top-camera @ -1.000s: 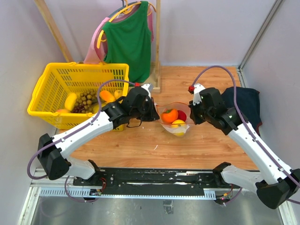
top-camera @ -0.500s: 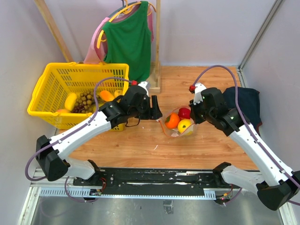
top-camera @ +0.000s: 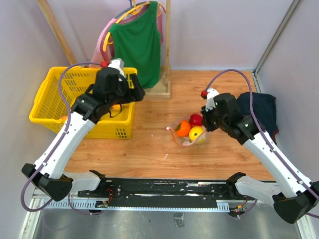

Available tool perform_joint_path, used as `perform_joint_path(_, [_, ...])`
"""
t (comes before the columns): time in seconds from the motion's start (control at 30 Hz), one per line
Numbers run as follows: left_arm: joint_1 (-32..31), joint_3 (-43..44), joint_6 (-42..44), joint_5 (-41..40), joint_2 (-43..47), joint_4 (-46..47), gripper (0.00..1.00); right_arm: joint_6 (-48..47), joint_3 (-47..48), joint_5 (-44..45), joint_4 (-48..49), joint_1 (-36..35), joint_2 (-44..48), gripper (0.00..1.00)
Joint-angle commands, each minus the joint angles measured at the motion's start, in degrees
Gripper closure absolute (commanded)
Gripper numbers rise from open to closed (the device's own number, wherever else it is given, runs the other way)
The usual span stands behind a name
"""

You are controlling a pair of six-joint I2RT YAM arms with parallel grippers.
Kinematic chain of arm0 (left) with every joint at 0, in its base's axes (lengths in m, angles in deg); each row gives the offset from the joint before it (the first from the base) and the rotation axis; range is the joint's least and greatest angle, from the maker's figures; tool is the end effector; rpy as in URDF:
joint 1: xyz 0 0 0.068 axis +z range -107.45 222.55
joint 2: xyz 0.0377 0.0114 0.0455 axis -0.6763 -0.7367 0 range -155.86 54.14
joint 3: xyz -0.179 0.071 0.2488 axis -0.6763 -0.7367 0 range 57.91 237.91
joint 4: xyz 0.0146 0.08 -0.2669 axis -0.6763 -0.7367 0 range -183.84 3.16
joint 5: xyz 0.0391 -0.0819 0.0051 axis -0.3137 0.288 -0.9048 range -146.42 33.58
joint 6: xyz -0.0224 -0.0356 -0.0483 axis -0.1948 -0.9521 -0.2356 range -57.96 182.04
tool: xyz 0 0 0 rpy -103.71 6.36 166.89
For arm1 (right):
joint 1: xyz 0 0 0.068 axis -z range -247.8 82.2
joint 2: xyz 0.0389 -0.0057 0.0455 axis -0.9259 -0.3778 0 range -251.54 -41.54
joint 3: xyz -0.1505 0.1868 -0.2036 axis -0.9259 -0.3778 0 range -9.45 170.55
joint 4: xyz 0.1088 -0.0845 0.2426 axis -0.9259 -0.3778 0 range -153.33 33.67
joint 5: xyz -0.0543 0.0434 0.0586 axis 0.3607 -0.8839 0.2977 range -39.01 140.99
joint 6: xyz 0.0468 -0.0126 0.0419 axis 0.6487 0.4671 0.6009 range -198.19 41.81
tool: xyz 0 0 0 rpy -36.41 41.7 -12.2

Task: Place the food in the zip-top bag and seal the zipper
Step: Pick up the fake fruit from the bin.

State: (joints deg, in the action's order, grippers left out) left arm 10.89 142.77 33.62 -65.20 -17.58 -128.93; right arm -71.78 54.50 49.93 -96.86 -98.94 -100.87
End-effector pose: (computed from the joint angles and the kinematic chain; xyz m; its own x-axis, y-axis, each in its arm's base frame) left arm 0.2377 -0.1376 0.4638 -0.5551 -0.2103 -0.8047 0.1602 0.9223 -0.3516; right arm 0.1891 0.1153 0.3861 -0.5581 -0.2067 -0.8036 -0.4704 0.8766 0.1012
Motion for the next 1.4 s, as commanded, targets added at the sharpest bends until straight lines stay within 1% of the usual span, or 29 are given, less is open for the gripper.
perform_joint_path(0.0, [8.18, 1.97, 4.78, 2.55, 0.17, -4.5, 0.1, -0.44, -0.81, -1.19, 1.52, 0.77, 0.72, 0.99])
perform_joint_path(0.23, [18.98, -0.47, 8.19, 7.56, -3.68, -6.08, 0.04, -0.55, -1.16, -1.36, 1.68, 0.75, 0.97, 0.99])
perform_joint_path(0.3, [21.2, -0.99, 9.34, 7.76, -5.06, -6.51, 0.01, -0.61, -1.21, -1.53, 1.73, 0.73, 0.89, 0.99])
perform_joint_path(0.47, [25.98, -4.57, 12.31, 9.92, -8.74, -5.93, 0.01, -0.79, -1.58, -1.68, 1.98, 0.73, 0.84, 0.99])
perform_joint_path(0.63, [26.3, -9.49, 13.97, 11.93, -12.55, -4.23, 0.01, -0.88, -2.04, -1.83, 2.25, 0.73, 0.81, 0.99])
perform_joint_path(0.93, [26.3, -16.96, 14.02, 15.82, -15.35, -0.17, 0.01, -1.05, -2.24, -1.8, 2.63, 0.73, 0.58, 0.99])
perform_joint_path(1.27, [26.3, -22.06, 13.4, 18.65, -19.44, 2.72, 0.01, -1.05, -2.58, -2.35, 3.04, 0.73, 0.23, 0.99])
perform_joint_path(1.37, [26.21, -22.9, 13.57, 19.52, -20.84, 3.2, 0.02, -1.05, -2.55, -2.36, 3.15, 0.76, 0.27, 0.99])
